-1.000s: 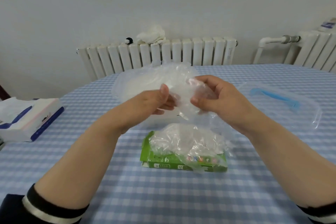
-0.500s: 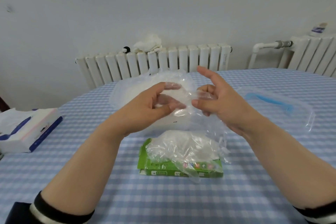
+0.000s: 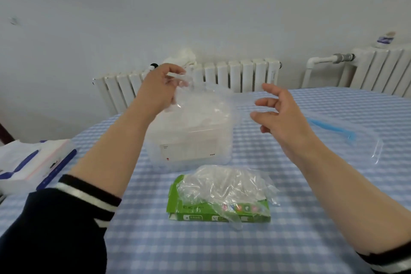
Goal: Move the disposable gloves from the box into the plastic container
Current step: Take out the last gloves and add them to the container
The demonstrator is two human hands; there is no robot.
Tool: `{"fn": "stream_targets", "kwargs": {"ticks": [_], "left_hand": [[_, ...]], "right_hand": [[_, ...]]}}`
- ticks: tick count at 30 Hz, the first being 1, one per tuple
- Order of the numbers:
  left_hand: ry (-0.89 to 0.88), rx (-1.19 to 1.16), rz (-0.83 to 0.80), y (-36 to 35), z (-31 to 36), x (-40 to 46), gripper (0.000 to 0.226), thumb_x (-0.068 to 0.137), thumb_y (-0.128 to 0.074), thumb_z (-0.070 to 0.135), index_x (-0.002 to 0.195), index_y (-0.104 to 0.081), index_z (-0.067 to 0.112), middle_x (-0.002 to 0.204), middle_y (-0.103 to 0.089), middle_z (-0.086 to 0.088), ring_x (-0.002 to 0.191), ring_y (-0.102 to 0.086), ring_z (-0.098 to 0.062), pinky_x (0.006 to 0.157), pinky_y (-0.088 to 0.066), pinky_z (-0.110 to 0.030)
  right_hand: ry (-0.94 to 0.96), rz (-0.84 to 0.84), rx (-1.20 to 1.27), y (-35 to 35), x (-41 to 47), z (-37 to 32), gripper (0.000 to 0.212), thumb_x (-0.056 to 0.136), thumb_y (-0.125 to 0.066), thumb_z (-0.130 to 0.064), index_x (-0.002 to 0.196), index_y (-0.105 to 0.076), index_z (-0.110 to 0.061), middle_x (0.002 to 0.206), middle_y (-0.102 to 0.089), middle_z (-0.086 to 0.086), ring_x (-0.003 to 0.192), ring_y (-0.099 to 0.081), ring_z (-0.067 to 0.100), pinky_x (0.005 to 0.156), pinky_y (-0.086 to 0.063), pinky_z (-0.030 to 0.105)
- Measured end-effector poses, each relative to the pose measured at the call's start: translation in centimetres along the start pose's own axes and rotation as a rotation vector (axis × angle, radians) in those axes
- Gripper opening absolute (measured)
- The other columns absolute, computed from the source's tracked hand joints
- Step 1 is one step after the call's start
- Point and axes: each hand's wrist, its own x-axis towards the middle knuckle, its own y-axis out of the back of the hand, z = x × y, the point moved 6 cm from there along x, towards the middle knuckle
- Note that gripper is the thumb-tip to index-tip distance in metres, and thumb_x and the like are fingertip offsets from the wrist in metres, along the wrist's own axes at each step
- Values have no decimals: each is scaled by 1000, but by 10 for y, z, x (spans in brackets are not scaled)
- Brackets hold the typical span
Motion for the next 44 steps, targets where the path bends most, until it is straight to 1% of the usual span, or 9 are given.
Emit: {"fn": "stream_targets", "kwargs": {"ticks": [3,9,13,18,22,27,37,40,44], "left_hand": [[70,219,-44,2,-26,14,35,95,-36,-2,109,-53,25,90,-66,4,53,-52,-7,46,-42,-18],[-3,780,-90,2,-55,14,40,94,-54,13,133,-47,19,128,-53,-5,115,-48,-29,92,-41,-39],[-229,958,68,8,-35,4,31,88,-67,21,118,-61,15,115,-57,-10,112,-45,-33,91,-35,-40],[-376,584,158,9,11,-43,14,99,-51,25,97,-63,20,77,-66,5,70,-54,-14,70,-44,-29],[-210,185,-298,-29,12,-86,7,94,-56,34,95,-63,31,81,-69,15,67,-59,4,66,-45,-15],[5,345,-857,-73,-34,-124,62,75,-79,45,125,-43,44,117,-56,19,104,-56,1,94,-47,-27],[85,31,-769,-65,-37,-121,63,72,-86,16,123,-54,36,111,-68,11,102,-66,-7,93,-54,-38],[91,19,-801,-62,-37,-121,59,74,-84,11,121,-56,33,113,-68,10,106,-65,-8,94,-53,-37],[86,178,-878,-60,-43,-123,52,75,-83,18,114,-56,38,103,-69,5,92,-67,-8,88,-55,-35]], "right_hand": [[-42,-12,-8,-3,0,7,57,88,-68,-10,134,-42,-30,111,-59,-8,89,-62,12,68,-49,25],[-28,-61,-40,-13,-4,4,50,89,-67,-11,129,-42,-30,107,-58,-6,76,-62,7,64,-48,23],[-24,-203,-141,-23,-8,4,26,89,-67,-14,109,-56,-28,96,-63,-5,68,-62,1,61,-50,19],[58,-574,-512,-48,-28,8,24,81,-72,-41,103,-66,-33,98,-65,-18,86,-60,-4,78,-45,14],[67,-788,-791,-63,-48,22,57,78,-76,-45,126,-46,-42,116,-51,-23,107,-49,-3,91,-41,21],[141,-667,-879,-68,-43,28,21,86,-69,-37,100,-58,-27,93,-60,-12,86,-56,9,76,-44,26],[173,-392,-640,-51,-25,19,23,97,-53,-34,80,-68,-28,77,-67,-4,70,-59,5,68,-45,19],[76,-282,-323,-42,-19,11,24,99,-52,-15,80,-67,-12,77,-68,-1,68,-60,3,68,-46,12],[-234,-169,164,-33,-11,13,28,94,-48,2,77,-70,2,75,-72,9,62,-67,14,66,-59,30]]}}
